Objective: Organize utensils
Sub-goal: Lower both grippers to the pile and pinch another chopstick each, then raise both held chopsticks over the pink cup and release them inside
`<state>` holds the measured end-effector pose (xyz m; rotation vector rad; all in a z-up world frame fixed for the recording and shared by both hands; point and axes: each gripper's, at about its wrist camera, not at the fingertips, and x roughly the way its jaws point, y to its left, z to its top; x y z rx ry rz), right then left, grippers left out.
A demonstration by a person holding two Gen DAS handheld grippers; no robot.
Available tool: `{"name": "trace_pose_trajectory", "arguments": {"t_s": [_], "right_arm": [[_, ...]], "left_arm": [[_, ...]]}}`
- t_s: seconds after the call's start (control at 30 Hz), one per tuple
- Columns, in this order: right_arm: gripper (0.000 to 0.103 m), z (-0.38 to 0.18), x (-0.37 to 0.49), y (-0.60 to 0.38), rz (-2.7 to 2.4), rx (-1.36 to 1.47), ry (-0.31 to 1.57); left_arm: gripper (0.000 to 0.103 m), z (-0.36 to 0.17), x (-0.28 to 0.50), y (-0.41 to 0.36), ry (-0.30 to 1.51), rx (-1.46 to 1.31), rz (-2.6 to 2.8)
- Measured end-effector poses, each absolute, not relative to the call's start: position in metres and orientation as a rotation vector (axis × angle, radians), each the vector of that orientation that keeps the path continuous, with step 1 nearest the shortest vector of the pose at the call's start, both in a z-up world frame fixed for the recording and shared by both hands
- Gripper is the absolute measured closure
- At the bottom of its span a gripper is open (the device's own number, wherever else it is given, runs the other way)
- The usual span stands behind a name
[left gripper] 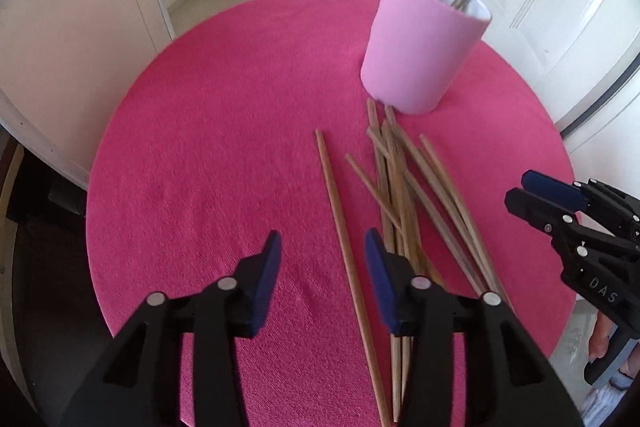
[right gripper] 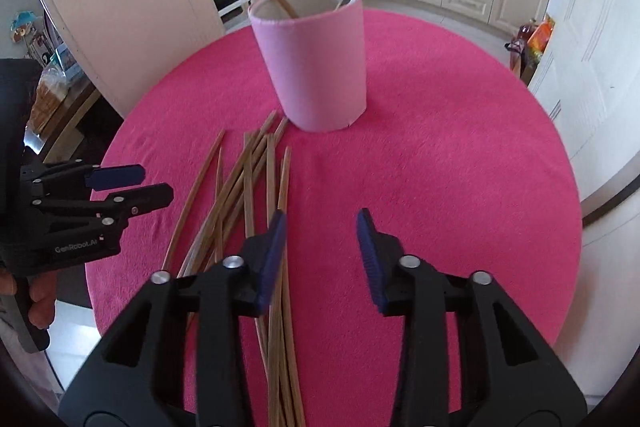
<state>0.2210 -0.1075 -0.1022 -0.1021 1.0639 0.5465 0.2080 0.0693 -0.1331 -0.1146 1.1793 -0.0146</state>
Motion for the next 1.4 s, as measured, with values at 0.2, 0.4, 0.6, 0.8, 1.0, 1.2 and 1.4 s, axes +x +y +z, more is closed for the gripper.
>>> {"name": "trace_pose_trajectory", "arguments": {"t_s": [0.2,0.4,0.6,0.8,1.0,1.2,1.4], "right_arm": [[0.071,-0.118,0.218,-0.09,0.565,-0.139,1.132],[0.087,-0.125,0.22,-0.077,0.574,-0.148,1.159],[0.095,-0.125,0.222,-0.079,0.583,-0.142,1.158],[0.096,-0.122,0.222,-0.088,0.594,-0.102,1.127],[0.096,-0.102,0.217,-0.096,0.632,-0.045,1.052],[0.096,-0.069,0.211,-0.113,0.685,0.048,0.935],[0.096,-0.041,0.212,-0.125,0.708,0.141,0.824]], "left_arm": [[0.064,-0.142,0.206,0.064,1.194,-0.112,0.006],[0.072,-0.147,0.213,0.061,1.212,-0.129,-0.005],[0.095,-0.151,0.22,0.055,1.207,-0.106,0.01],[0.098,-0.147,0.22,0.066,1.184,-0.164,0.01],[0.098,-0.122,0.206,0.077,1.094,-0.19,0.022],[0.098,-0.082,0.184,0.078,0.874,-0.196,0.004],[0.098,-0.039,0.176,0.07,0.595,-0.188,-0.053]]}}
